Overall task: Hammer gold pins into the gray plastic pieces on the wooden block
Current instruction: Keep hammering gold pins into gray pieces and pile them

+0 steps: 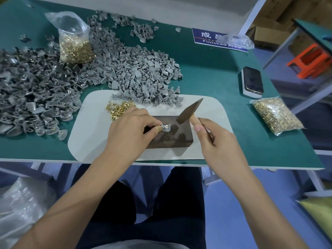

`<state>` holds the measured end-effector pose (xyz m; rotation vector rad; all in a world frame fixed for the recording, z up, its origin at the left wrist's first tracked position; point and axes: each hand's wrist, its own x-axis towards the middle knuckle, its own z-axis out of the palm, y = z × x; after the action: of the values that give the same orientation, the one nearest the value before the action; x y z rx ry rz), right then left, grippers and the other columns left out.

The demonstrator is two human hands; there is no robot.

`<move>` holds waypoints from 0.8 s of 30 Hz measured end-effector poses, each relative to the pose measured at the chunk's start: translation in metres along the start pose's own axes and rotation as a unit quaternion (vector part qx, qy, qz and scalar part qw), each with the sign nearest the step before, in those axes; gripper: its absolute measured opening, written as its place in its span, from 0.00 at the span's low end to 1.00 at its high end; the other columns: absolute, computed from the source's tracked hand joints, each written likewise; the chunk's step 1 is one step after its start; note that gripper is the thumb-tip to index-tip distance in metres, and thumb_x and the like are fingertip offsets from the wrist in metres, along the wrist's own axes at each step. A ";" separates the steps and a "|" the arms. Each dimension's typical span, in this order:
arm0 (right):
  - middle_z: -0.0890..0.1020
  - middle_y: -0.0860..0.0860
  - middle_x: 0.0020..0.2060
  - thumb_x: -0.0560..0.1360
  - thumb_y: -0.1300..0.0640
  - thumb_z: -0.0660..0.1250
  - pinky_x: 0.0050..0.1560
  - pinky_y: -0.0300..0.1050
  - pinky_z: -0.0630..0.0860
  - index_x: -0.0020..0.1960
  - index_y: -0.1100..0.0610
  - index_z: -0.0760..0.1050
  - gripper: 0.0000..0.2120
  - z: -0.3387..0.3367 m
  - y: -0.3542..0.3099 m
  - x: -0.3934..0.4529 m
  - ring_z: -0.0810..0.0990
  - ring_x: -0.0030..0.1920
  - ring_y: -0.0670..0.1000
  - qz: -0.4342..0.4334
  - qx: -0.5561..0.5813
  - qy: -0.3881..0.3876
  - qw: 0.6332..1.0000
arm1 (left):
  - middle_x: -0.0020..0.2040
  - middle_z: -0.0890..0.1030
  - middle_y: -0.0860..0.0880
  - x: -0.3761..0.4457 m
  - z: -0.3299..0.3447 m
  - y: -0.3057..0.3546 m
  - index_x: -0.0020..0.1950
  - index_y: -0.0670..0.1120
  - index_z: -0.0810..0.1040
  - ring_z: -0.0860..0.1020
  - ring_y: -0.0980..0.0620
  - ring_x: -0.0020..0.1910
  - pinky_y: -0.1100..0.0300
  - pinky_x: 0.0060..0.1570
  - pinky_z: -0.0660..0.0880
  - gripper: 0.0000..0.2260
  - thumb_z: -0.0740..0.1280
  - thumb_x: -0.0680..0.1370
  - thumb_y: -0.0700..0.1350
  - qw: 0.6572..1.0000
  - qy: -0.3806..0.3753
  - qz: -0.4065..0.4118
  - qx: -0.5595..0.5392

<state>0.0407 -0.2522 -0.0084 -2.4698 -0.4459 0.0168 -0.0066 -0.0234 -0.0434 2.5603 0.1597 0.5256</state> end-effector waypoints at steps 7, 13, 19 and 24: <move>0.80 0.55 0.51 0.83 0.53 0.59 0.42 0.51 0.67 0.59 0.53 0.75 0.09 -0.001 0.029 0.023 0.71 0.41 0.58 0.154 -0.166 0.098 0.969 | 0.39 0.76 0.60 -0.001 0.001 0.001 0.47 0.60 0.85 0.69 0.57 0.46 0.62 0.33 0.64 0.02 0.73 0.76 0.55 1.000 0.003 -0.001 0.000; 0.77 0.57 0.59 0.83 0.54 0.61 0.56 0.56 0.63 0.71 0.54 0.73 0.17 0.029 0.031 0.002 0.68 0.59 0.62 0.155 -0.256 0.075 0.951 | 0.39 0.75 0.60 -0.002 0.001 0.000 0.47 0.61 0.85 0.70 0.57 0.46 0.60 0.33 0.66 0.02 0.72 0.76 0.55 1.000 0.002 0.002 -0.002; 0.81 0.46 0.50 0.78 0.56 0.71 0.60 0.50 0.70 0.52 0.53 0.81 0.03 0.041 0.004 -0.010 0.76 0.55 0.54 -0.093 -0.008 0.224 0.970 | 0.38 0.74 0.59 -0.011 -0.002 0.011 0.44 0.59 0.84 0.71 0.57 0.45 0.59 0.32 0.70 0.03 0.75 0.74 0.50 0.999 0.036 -0.002 -0.029; 0.80 0.43 0.43 0.80 0.51 0.68 0.51 0.55 0.73 0.46 0.52 0.79 0.06 0.060 -0.033 -0.009 0.76 0.48 0.50 -0.180 0.072 0.165 0.967 | 0.42 0.75 0.60 -0.040 -0.008 0.002 0.46 0.58 0.82 0.72 0.60 0.46 0.69 0.35 0.65 0.04 0.74 0.74 0.50 0.996 0.070 -0.017 -0.046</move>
<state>0.0148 -0.1961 -0.0387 -2.1611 -0.7086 -0.4869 -0.0464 -0.0298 -0.0490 2.4285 0.2235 0.6829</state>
